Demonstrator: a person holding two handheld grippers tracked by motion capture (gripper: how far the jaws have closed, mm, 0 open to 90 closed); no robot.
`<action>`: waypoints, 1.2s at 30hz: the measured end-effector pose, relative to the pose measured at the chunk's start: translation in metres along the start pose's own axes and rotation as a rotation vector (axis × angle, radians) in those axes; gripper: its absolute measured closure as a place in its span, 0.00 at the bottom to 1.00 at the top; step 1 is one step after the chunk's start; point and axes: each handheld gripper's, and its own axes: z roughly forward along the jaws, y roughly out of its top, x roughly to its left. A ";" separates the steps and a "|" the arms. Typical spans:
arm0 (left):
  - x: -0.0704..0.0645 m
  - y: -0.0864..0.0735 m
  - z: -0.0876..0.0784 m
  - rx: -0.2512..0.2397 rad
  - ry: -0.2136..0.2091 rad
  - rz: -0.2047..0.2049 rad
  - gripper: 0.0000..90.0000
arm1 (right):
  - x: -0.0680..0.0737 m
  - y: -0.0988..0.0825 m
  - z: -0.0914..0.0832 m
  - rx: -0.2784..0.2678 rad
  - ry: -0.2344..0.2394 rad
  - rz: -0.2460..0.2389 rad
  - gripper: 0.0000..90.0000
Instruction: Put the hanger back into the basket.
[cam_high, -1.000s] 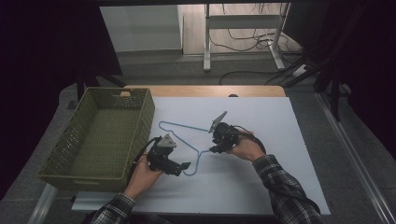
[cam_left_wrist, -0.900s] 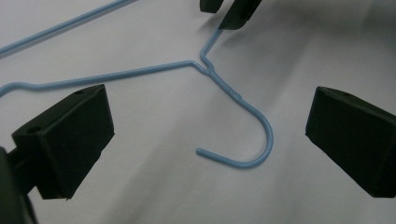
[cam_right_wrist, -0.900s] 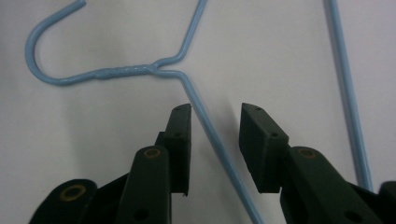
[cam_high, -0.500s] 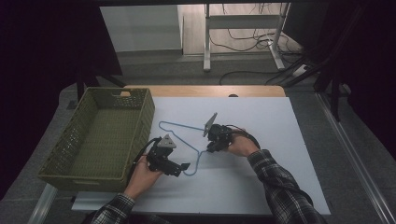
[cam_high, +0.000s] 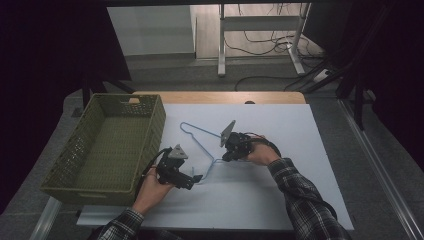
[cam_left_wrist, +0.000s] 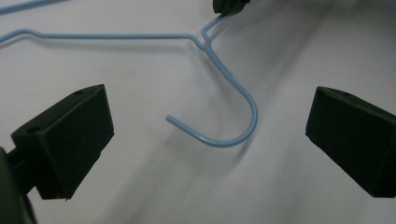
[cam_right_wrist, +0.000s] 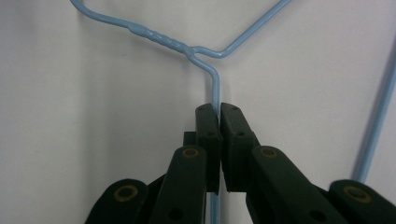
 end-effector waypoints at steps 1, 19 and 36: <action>-0.001 0.000 -0.002 -0.002 -0.005 0.004 0.01 | 0.000 -0.001 -0.002 -0.011 -0.007 0.002 0.96; -0.014 -0.003 0.002 0.043 -0.080 -0.098 0.96 | 0.002 -0.004 -0.017 -0.085 -0.011 0.035 0.96; -0.014 0.001 0.001 0.024 -0.060 -0.080 0.93 | 0.015 0.012 -0.009 -0.035 -0.127 0.148 0.69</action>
